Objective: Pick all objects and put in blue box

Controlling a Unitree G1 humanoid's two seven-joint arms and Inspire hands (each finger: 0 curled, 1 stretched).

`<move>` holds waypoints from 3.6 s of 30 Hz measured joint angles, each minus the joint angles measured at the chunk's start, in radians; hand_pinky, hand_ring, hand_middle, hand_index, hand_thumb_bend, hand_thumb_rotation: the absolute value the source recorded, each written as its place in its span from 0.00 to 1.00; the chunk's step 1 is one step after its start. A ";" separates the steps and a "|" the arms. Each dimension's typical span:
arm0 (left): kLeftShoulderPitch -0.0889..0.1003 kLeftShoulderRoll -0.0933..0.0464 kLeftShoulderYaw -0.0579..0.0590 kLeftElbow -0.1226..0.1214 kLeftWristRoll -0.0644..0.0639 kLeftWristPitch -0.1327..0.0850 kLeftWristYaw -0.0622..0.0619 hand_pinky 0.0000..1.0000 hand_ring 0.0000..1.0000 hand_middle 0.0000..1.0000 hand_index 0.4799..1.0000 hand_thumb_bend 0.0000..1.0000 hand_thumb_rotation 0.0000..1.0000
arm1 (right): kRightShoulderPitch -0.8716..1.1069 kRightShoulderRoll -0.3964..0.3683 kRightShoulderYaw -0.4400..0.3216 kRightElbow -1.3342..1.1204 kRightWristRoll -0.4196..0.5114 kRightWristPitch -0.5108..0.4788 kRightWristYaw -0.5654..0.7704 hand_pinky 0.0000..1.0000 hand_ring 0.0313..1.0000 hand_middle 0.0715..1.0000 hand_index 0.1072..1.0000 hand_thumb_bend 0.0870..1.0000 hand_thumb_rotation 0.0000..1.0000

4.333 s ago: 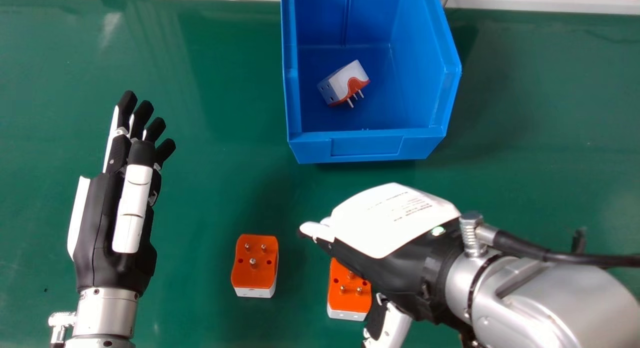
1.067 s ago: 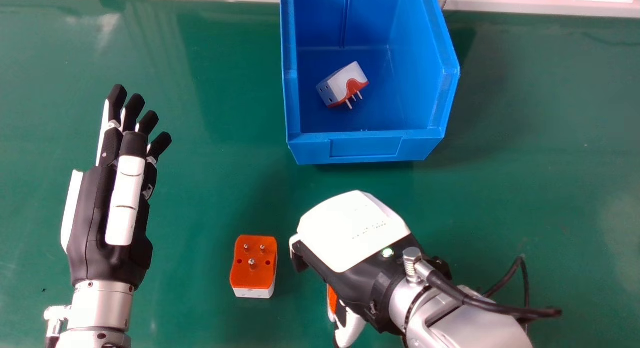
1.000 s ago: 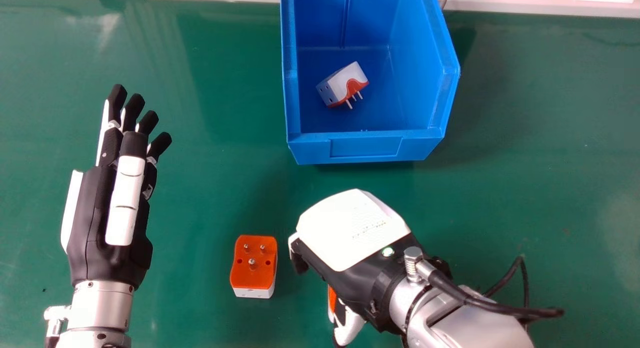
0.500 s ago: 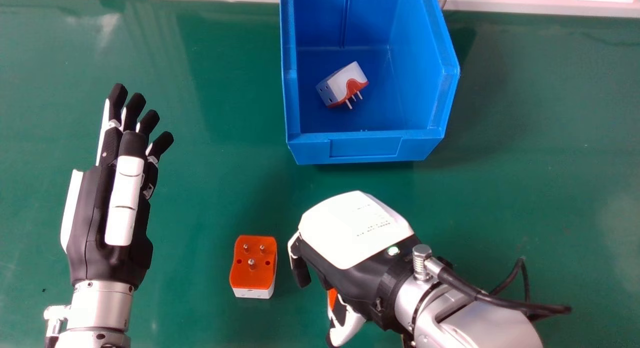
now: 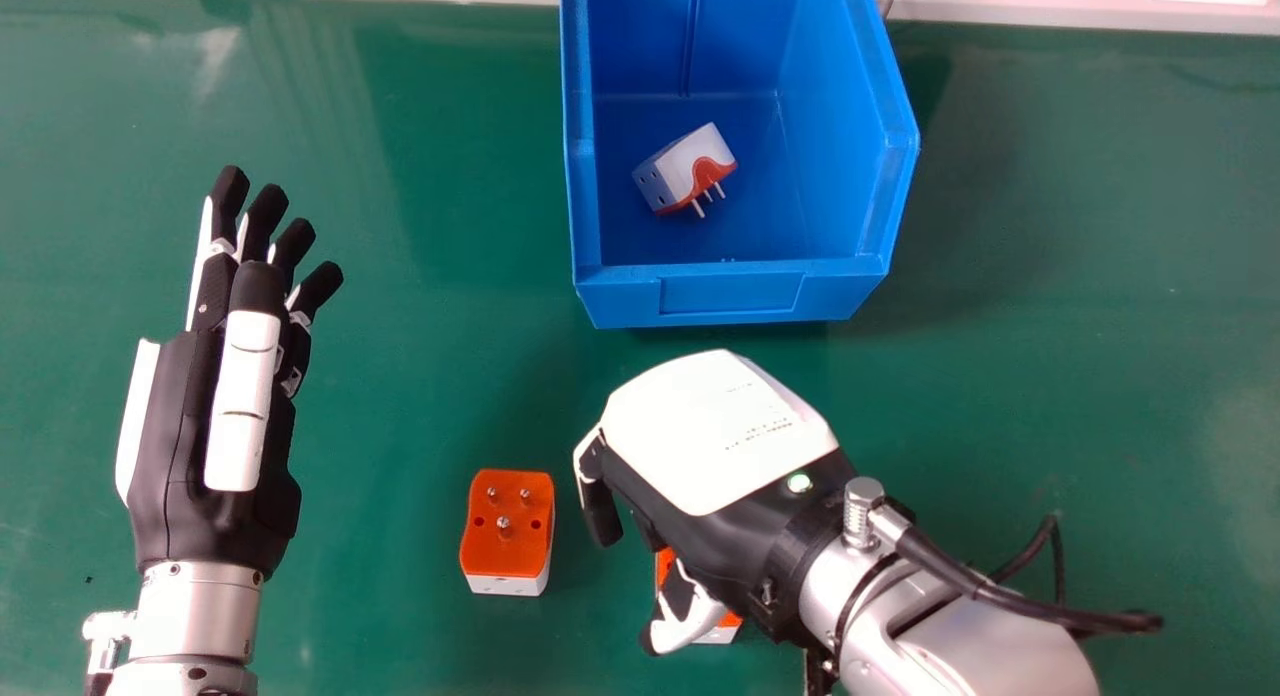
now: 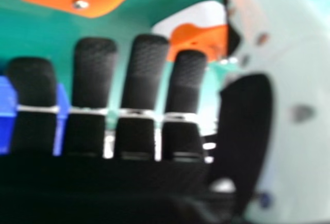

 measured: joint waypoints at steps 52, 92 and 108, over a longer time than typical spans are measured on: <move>-0.008 0.000 0.003 0.004 0.001 0.006 -0.006 0.93 0.97 0.99 0.99 0.74 0.80 | -0.052 0.124 -0.049 -0.200 -0.299 -0.078 0.586 0.80 0.94 0.95 0.95 0.95 0.30; -0.009 0.000 0.006 0.003 0.001 0.019 -0.006 0.93 0.97 0.99 0.99 0.73 0.81 | -0.024 0.099 0.018 0.089 -0.301 -0.007 0.431 0.93 1.00 1.00 1.00 1.00 0.40; -0.009 -0.001 0.007 0.003 0.001 0.017 -0.006 0.93 0.97 0.99 0.98 0.72 0.81 | -0.024 0.065 0.047 0.191 -0.298 0.052 0.269 0.93 1.00 1.00 1.00 0.97 0.41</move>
